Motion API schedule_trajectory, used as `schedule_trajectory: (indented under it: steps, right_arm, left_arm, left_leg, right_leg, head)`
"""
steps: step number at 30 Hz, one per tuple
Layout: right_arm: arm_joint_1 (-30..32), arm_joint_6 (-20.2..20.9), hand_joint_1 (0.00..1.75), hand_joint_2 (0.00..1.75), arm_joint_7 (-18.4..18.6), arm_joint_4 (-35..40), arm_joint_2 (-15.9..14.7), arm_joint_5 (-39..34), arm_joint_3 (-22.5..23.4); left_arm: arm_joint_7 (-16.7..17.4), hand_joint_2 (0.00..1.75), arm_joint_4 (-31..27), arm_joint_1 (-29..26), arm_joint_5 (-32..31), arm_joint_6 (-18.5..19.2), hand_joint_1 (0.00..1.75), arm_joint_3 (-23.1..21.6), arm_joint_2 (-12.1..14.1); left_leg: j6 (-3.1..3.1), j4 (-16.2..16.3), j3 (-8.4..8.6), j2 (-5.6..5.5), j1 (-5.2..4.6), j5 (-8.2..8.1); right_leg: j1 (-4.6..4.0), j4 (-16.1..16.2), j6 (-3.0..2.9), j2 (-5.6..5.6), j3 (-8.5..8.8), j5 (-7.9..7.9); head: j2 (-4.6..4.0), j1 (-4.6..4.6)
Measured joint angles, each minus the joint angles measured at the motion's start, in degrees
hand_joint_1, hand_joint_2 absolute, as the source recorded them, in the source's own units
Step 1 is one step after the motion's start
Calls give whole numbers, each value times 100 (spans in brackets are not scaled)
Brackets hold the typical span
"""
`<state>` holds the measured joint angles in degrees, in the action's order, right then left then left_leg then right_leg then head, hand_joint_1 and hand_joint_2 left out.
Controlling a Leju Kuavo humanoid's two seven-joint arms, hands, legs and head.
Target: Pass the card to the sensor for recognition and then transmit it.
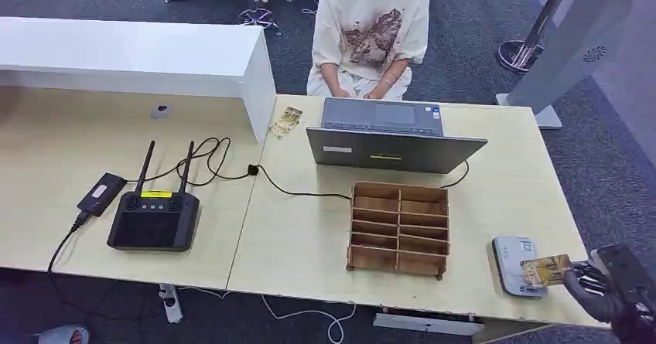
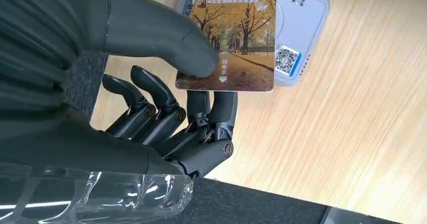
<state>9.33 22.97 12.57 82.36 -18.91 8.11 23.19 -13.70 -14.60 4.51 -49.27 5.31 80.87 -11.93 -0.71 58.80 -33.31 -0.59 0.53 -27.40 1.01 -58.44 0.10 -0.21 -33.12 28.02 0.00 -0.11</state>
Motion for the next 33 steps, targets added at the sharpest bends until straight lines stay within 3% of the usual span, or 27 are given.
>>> schedule_trajectory:
  steps: [11,33]
  right_arm:
    - [-55,-35,175,175,-2,-79,-15,15,-87]
    - [-409,-811,175,175,-79,-697,-57,280,-684]
  left_arm:
    - [2,0,0,0,-7,0,0,-2,-2]
    - [162,0,0,4,-72,-22,0,-98,-2]
  left_leg:
    - [0,0,0,0,0,0]
    - [-1,0,1,1,0,1]
  right_leg:
    - [0,0,0,0,0,0]
    - [0,-1,0,1,0,0]
  head:
    - [0,0]
    - [0,0]
